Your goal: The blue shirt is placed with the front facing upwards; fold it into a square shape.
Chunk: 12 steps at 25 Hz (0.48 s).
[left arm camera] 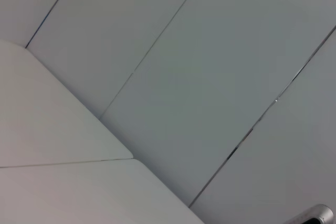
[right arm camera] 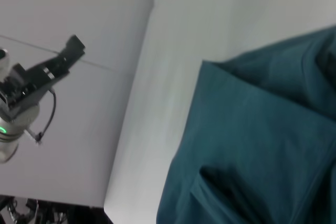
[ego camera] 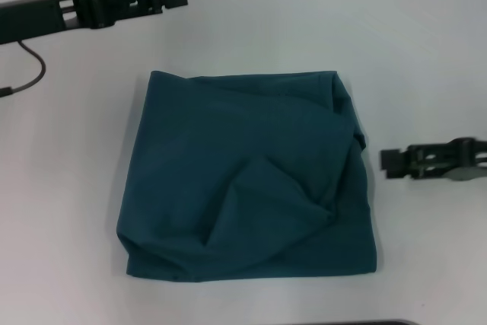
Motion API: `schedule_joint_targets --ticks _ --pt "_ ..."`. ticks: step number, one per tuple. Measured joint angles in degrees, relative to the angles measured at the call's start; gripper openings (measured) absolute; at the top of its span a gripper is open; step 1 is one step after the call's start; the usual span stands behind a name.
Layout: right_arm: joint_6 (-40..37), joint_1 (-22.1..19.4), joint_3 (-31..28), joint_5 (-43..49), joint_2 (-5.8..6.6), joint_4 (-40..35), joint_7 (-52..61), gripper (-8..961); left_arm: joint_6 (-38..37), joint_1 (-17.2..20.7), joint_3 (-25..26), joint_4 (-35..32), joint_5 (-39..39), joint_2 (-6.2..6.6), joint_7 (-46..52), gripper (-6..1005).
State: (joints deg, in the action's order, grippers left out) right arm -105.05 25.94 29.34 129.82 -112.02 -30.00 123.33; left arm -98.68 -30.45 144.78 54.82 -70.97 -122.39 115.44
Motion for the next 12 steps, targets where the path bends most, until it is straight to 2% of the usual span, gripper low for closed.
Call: schedule_joint_targets --ticks 4,8,12 --pt "2.25 0.59 1.1 1.46 -1.52 1.0 0.11 686 0.83 0.42 -0.29 -2.3 0.93 1.49 -0.8 956" --pt "4.02 0.74 1.25 2.17 -2.42 1.14 0.38 682 1.05 1.52 -0.02 -4.33 1.15 3.15 -1.71 955" --pt "5.85 0.84 1.51 2.51 -2.93 1.75 0.51 679 2.11 3.23 0.26 -4.82 0.96 3.5 -2.28 954"
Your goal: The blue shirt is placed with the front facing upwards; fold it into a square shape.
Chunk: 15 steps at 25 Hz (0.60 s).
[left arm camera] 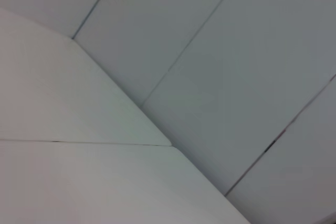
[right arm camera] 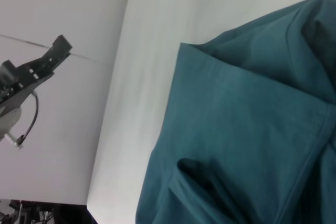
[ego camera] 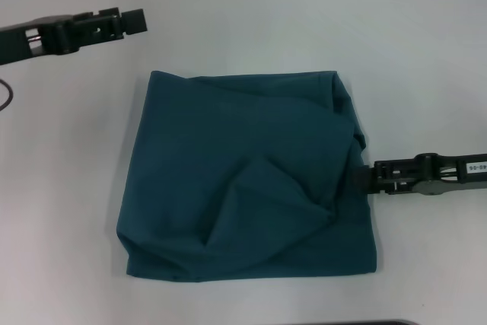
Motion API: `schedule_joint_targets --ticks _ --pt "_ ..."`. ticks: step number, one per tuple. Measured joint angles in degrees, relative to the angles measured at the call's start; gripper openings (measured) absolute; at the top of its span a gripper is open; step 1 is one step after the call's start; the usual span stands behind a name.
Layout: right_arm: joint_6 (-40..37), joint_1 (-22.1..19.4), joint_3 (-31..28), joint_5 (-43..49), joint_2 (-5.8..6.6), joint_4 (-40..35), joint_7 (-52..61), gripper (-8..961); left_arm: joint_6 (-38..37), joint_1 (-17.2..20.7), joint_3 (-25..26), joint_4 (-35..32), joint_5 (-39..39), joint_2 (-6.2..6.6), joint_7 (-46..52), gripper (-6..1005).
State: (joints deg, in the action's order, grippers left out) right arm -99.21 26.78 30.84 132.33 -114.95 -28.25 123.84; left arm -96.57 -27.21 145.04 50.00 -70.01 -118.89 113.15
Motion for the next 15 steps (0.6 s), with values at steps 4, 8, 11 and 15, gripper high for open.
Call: schedule_joint_targets --ticks 4,8,11,15 --pt "2.73 0.74 0.71 0.03 -0.08 1.74 0.01 675 0.21 0.49 -0.25 -0.03 0.16 0.02 -0.07 955" --pt "4.7 1.56 1.02 0.05 -0.46 2.76 0.04 672 0.18 0.65 -0.4 -0.05 0.21 0.04 -0.14 955" --pt "5.97 1.74 1.26 0.13 -0.79 2.96 0.51 669 0.06 0.76 -0.23 -0.07 0.23 0.08 -0.3 956" --pt "7.94 1.76 1.27 0.13 -1.28 3.03 0.82 666 -0.19 0.85 -0.13 -0.08 0.26 0.3 -0.58 954"
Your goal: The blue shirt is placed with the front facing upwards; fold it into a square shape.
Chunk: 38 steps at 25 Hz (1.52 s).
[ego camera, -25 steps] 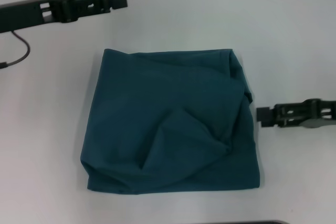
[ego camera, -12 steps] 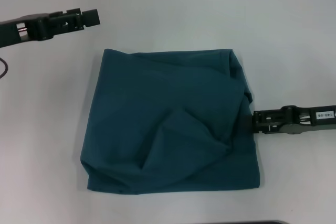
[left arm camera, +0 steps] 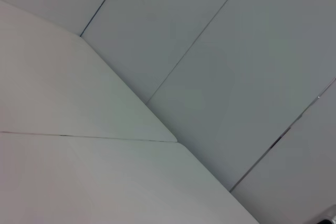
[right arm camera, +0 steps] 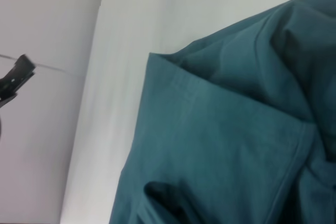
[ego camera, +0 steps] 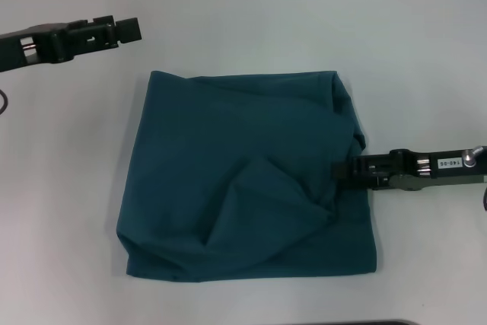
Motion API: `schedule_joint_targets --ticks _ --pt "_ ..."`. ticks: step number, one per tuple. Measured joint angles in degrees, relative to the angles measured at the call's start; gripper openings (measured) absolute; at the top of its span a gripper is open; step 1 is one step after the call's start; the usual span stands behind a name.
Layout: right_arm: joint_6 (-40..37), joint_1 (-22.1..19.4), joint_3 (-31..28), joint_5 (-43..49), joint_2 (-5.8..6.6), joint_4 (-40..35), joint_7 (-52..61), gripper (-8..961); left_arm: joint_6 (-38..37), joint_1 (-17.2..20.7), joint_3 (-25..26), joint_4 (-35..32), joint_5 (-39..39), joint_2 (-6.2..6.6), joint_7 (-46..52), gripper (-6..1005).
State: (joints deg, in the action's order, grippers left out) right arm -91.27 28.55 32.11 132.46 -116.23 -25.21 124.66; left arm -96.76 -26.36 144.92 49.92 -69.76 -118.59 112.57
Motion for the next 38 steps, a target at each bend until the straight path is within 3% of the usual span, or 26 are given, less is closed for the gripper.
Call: schedule_joint_targets --ticks 38 --pt "6.5 5.1 2.45 -0.29 -2.61 -1.08 3.19 633 -0.37 0.1 0.1 -0.35 0.06 0.75 0.01 955"
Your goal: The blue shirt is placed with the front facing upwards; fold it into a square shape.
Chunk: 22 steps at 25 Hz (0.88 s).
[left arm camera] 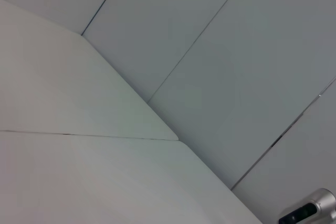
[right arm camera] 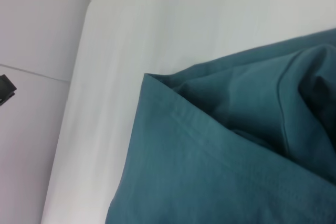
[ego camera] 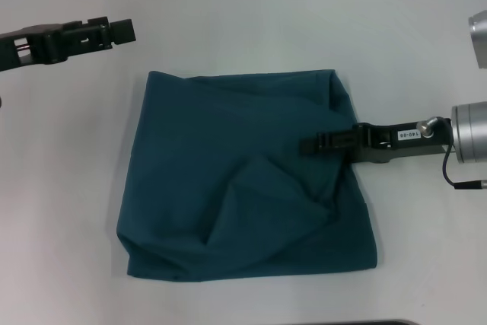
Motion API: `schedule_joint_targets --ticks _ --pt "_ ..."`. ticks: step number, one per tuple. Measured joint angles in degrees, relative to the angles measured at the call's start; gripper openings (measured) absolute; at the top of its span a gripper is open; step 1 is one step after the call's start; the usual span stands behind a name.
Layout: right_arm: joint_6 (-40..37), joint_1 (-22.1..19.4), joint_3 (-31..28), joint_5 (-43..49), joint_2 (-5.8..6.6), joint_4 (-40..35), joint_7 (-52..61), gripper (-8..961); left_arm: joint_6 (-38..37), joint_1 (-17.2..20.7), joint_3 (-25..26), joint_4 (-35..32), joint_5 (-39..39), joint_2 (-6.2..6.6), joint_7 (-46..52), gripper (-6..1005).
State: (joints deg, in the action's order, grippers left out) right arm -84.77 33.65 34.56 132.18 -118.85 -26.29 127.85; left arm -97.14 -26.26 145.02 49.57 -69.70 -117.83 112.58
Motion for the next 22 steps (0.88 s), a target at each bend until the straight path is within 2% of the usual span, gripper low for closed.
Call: schedule_joint_targets --ticks 11,16,19,22 --pt "-0.63 0.41 -0.17 -0.23 -0.37 0.33 -1.17 624 0.03 -0.01 0.0 -0.26 0.0 0.18 -0.17 950" --pt "-2.4 0.06 -0.4 -2.51 -0.26 -0.08 -2.17 386 0.11 -0.01 0.0 -0.26 0.0 0.18 -0.18 950" --pt "-3.24 0.13 -0.32 -3.33 -0.11 -0.16 -2.89 181 0.12 -0.01 0.0 -0.26 0.0 0.17 -0.23 951" --pt "-4.87 0.47 -0.26 -4.43 -0.01 -0.42 -3.83 99 0.12 -0.02 0.04 -0.26 -0.06 0.17 -0.26 951"
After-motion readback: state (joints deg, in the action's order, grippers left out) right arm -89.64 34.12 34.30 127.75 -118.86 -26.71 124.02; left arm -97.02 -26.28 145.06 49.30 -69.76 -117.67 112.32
